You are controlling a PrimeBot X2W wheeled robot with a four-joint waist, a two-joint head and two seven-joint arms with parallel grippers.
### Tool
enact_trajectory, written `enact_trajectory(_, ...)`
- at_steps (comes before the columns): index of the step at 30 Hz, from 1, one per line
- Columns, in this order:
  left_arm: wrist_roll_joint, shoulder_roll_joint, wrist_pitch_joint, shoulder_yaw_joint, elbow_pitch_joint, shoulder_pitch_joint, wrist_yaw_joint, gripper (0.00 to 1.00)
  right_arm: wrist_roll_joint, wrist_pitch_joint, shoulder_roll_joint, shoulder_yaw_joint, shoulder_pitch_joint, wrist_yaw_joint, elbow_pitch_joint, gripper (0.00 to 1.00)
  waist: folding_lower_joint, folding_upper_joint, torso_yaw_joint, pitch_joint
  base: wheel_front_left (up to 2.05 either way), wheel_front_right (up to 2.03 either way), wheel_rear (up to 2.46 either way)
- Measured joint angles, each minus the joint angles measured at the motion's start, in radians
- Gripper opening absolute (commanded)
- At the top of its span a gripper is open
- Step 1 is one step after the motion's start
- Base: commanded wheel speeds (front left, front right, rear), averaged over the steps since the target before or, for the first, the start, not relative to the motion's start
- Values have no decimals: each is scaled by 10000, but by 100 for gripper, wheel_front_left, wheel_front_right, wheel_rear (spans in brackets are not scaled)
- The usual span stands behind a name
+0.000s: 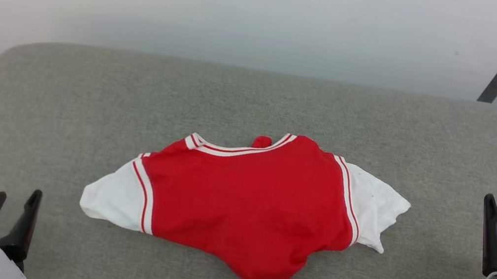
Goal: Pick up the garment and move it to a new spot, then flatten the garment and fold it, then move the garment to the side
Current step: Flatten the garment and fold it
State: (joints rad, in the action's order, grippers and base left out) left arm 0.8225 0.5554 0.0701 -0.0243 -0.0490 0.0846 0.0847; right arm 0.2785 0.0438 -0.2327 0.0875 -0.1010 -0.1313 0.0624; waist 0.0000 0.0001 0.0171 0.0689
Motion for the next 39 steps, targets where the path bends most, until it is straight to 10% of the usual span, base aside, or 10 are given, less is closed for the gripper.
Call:
enact_trajectory(23, 1523, 1342, 6188, -2031, 1994, -4969, -951, 100, 17, 86, -267, -228, -344, 0, 343, 100, 0, 0, -98, 962, 0, 0, 0)
enact_trajectory(39, 1097, 1383, 7889, -3404, 1856, -6689, -1561, 100, 4, 44, -284, -167, -509, 0, 422, 100, 0, 0, -516, 1783, 0, 0, 0)
